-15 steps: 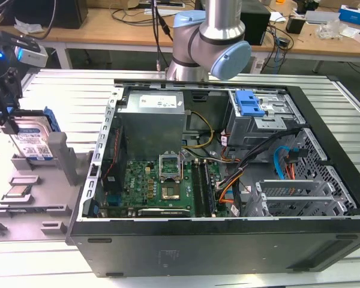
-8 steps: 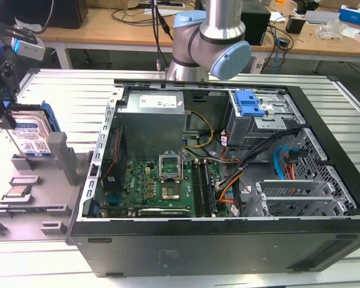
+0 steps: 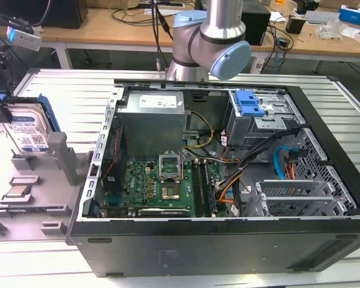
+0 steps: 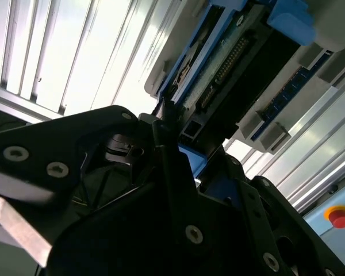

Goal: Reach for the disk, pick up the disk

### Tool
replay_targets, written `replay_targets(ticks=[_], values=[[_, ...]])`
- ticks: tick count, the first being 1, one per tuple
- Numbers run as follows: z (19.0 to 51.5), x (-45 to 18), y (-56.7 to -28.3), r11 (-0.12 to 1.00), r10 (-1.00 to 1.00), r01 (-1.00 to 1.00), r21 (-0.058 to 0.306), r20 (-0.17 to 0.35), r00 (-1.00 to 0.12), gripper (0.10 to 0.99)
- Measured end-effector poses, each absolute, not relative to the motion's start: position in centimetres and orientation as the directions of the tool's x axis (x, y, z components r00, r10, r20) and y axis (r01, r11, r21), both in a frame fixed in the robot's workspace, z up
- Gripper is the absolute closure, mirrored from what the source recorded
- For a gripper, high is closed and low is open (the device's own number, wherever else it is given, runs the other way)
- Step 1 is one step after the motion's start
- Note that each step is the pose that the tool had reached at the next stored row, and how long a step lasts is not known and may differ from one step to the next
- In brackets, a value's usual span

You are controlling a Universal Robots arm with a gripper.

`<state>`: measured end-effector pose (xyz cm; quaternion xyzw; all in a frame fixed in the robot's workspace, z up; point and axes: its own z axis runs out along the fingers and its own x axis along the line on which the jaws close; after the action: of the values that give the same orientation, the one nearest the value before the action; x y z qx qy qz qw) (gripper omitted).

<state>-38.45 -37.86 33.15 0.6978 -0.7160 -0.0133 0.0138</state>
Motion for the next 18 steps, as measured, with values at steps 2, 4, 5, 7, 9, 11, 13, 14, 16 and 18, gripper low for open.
replay_targets(ticks=[2,4,5,7,9,11,13,14,16,18], values=[[33.8,-38.4,-37.9,0.026,-1.000,-0.999,0.038,0.001,-0.026,0.718],[34.5,-38.4,-37.8,0.026,-1.000,-0.999,0.038,0.001,-0.026,0.718],[34.6,-38.4,-37.8,0.026,-1.000,-0.999,0.038,0.001,-0.026,0.718],[35.0,-38.4,-37.8,0.026,-1.000,-0.999,0.038,0.001,-0.026,0.718],[35.4,-38.4,-37.8,0.026,-1.000,-0.999,0.038,0.001,-0.026,0.718],[35.7,-38.4,-37.8,0.026,-1.000,-0.999,0.038,0.001,-0.026,0.718],[36.1,-38.4,-37.8,0.026,-1.000,-0.999,0.038,0.001,-0.026,0.718],[36.2,-38.4,-37.8,0.026,-1.000,-0.999,0.038,0.001,-0.026,0.718],[36.5,-38.4,-37.8,0.026,-1.000,-0.999,0.038,0.001,-0.026,0.718],[36.7,-38.4,-37.8,0.026,-1.000,-0.999,0.038,0.001,-0.026,0.718]])
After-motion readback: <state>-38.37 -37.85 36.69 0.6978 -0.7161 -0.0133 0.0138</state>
